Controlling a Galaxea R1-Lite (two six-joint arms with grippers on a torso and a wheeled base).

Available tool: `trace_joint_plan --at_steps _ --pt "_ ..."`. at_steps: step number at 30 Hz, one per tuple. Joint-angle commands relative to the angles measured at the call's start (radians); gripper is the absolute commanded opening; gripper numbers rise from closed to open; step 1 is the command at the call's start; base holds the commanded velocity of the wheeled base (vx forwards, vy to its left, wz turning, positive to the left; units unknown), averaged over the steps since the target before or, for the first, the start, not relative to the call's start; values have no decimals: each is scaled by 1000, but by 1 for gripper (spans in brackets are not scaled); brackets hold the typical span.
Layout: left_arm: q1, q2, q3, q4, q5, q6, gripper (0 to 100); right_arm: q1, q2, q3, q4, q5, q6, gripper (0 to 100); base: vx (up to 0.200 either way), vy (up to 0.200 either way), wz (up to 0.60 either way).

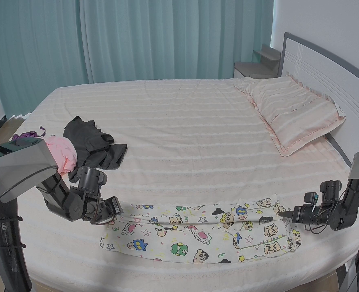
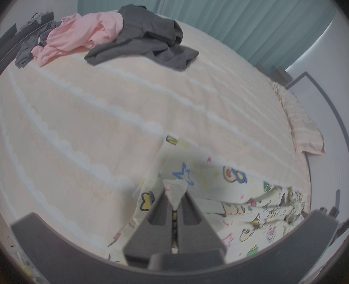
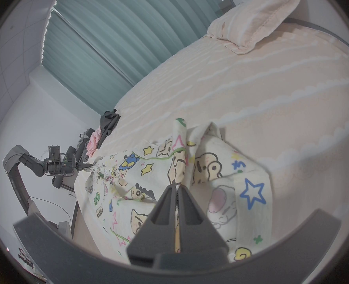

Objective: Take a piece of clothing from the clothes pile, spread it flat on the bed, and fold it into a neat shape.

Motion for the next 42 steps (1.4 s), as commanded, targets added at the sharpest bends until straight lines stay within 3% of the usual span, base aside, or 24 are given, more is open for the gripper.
trace_joint_plan --at_steps 1,2,9,16,18,23,26,31,37,42 --pt "-20 39 33 -4 6 21 0 -5 51 -3 -4 -6 -1 0 0 0 0" --pt "-22 34 41 -2 4 33 100 -7 51 -6 -7 -6 -1 100 0 0 0" --pt "-35 14 91 -22 7 35 100 -25 -1 17 -27 -3 7 100 0 0 0" --pt "0 -83 163 -54 -2 -16 100 -53 -46 46 -31 -9 40 100 0 0 0" --pt "12 -99 177 -54 -5 -33 100 -48 -50 56 -36 -21 53 100 0 0 0" --pt "86 -136 195 -57 -14 -126 100 22 -38 66 -77 -126 146 100 0 0 0" --pt "115 -145 186 -57 -60 -198 100 54 -26 60 -88 -161 188 100 0 0 0" --pt "204 -179 199 -109 -275 -367 100 97 2 48 -100 -208 202 100 0 0 0" --pt "227 -193 248 -220 -339 -383 100 100 19 34 -99 -222 202 100 0 0 0" --pt "224 -193 289 -298 -341 -383 100 122 34 14 -102 -231 203 100 0 0 0"
